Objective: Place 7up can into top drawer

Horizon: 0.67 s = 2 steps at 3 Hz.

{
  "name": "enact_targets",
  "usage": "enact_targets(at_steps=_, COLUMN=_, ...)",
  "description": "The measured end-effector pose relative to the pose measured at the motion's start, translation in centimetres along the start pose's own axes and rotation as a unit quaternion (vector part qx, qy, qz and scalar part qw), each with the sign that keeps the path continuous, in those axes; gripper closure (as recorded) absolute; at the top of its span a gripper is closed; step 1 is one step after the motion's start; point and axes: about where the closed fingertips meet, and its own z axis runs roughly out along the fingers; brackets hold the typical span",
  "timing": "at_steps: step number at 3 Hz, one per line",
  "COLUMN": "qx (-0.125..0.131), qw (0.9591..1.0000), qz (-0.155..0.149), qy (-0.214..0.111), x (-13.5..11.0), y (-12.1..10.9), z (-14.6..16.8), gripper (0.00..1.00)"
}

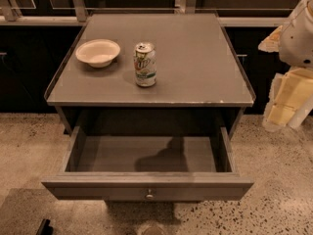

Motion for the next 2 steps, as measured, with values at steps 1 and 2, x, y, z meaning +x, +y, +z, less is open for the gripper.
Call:
enact_targets(at_steps=1, qx=0.0, qw=1.0, qz=0.0, qy=0.0, x=0.0, y=0.0, z=0.0, gripper=0.0)
enact_targets(at_steps=2, qx=0.019, qw=0.9995, qz=0.001, qy=-0.025, x=-0.25, y=-0.79, z=0.28, gripper=0.0)
